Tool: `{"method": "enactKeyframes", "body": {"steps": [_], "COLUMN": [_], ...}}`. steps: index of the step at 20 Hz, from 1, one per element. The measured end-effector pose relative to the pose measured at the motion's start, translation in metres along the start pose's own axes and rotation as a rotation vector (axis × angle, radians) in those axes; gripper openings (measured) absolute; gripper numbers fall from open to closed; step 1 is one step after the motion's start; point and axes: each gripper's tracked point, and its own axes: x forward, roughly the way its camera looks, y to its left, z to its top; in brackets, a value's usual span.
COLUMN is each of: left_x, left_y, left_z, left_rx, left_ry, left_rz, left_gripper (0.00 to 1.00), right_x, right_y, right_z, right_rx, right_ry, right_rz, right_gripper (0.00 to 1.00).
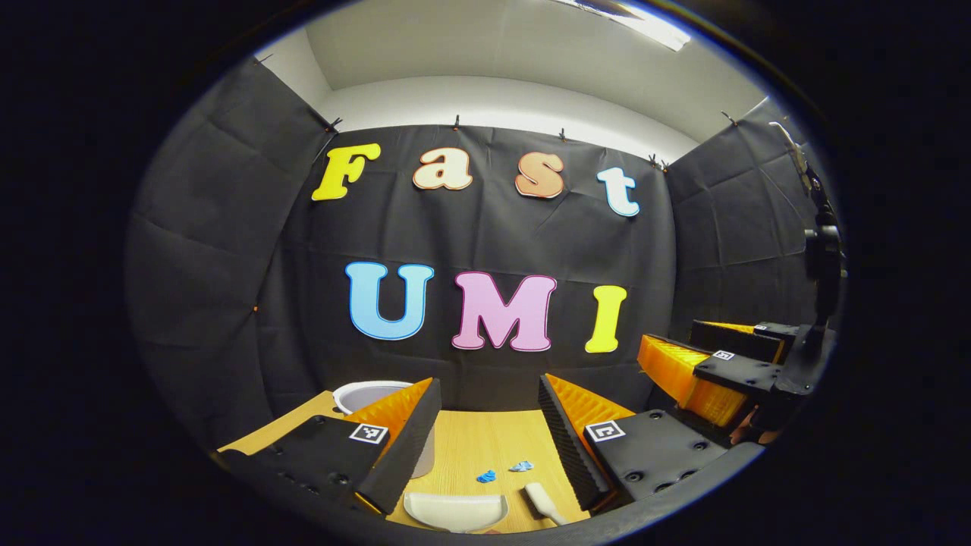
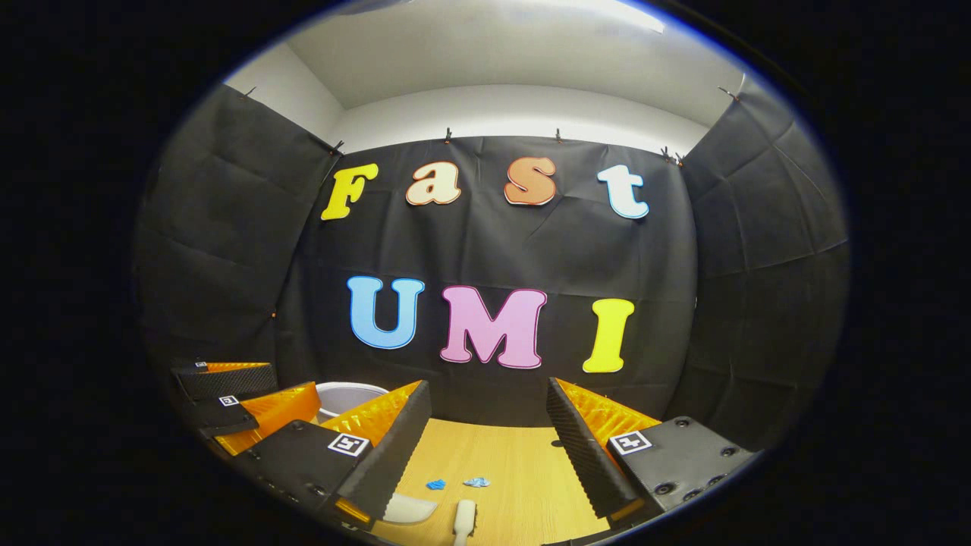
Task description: Pick up the small broom and dustpan from the desktop, sweep the trash into the dustpan with the broom, and then empty the trash into the garbage bin.
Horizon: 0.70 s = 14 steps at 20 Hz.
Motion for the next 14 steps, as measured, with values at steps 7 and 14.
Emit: {"method": "enactKeyframes", "body": {"steps": [7,14], "left_x": [0.0005,0.001], "left_y": [-0.0043,-0.0021], "left_z": [-0.001,-0.0024], "left_rx": [0.014,0.023], "left_ry": [-0.002,0.009], "left_rz": [-0.01,-0.003], "left_gripper": [0.77,0.77], "right_x": [0.001,0.0042], "right_y": [0.0024,0.0074], "right_z": [-0.0002,-0.0044], "right_rx": [-0.005,-0.006], "right_ry": [0.002,0.012], "right_rz": [0.003,0.01], "right_gripper": [0.98,0.98]}}
